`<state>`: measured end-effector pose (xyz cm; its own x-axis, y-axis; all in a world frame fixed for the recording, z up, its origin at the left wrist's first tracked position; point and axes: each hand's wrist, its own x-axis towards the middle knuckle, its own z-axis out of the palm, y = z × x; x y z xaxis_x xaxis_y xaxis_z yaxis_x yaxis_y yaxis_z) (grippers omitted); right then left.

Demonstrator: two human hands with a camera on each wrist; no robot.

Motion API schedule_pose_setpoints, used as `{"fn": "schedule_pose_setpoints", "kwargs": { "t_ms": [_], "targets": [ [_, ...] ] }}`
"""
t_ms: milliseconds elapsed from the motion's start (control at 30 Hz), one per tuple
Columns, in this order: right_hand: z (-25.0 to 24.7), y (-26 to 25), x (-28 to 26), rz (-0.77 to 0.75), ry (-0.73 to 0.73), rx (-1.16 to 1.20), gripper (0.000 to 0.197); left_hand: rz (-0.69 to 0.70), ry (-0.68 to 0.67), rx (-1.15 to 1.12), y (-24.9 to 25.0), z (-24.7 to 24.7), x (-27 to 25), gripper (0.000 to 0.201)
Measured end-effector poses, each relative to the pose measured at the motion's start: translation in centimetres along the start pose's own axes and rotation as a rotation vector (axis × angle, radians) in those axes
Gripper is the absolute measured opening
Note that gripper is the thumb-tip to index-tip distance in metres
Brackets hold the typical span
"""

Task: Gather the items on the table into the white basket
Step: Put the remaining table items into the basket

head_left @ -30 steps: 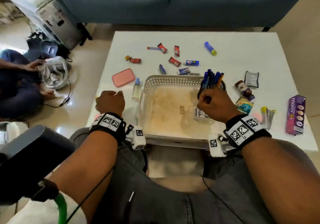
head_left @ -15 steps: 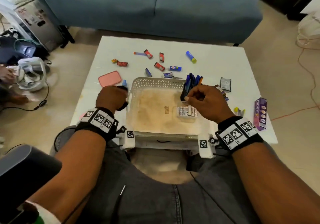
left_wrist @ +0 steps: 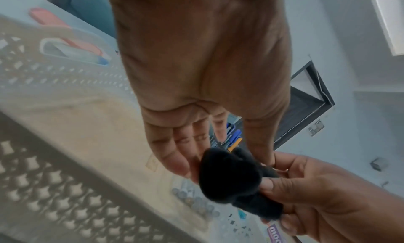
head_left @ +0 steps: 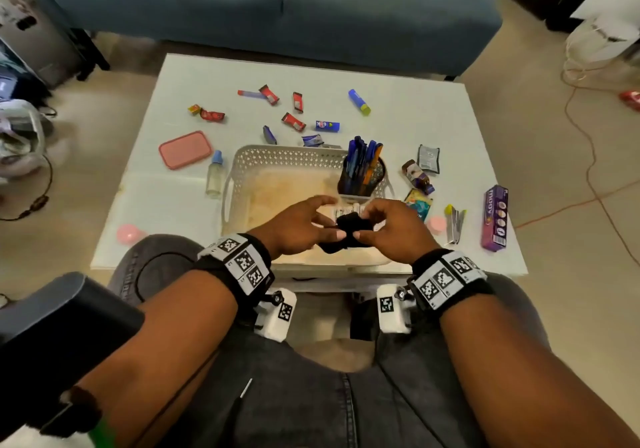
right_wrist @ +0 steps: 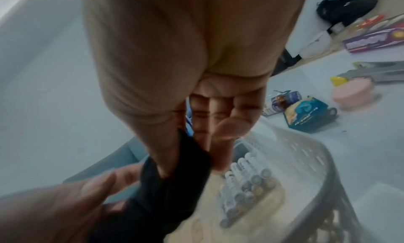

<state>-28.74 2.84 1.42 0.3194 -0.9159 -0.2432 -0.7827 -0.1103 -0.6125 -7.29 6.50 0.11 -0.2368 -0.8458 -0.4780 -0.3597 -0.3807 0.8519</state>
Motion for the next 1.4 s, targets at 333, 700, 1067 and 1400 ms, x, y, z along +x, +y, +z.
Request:
{"fn": "schedule_pose_setpoints", "kwargs": {
  "t_ms": [333, 700, 1067, 1400],
  "targets": [
    [0.9, 1.7, 1.5, 0.270, -0.127, -0.329, 0.023, -0.146, -0.174, 0.330, -1.1, 1.4, 3.2, 0.046],
    [2.1, 1.7, 2.0, 0.165, -0.103, -0.588, 0.022, -0.109, -0.281, 0.458, -0.8, 2.1, 4.0, 0.045],
    [1.1, 1.1, 2.1, 0.209, -0.115, -0.562, 0.025, -0.124, -0.280, 0.466, -0.8, 2.1, 3.9, 0.052],
    [-13.0, 11.0, 6.1, 0.575, 0.188, -0.461, 0.056, -0.123, -0.164, 0.467, -1.2, 2.1, 3.9, 0.042]
  ]
}}
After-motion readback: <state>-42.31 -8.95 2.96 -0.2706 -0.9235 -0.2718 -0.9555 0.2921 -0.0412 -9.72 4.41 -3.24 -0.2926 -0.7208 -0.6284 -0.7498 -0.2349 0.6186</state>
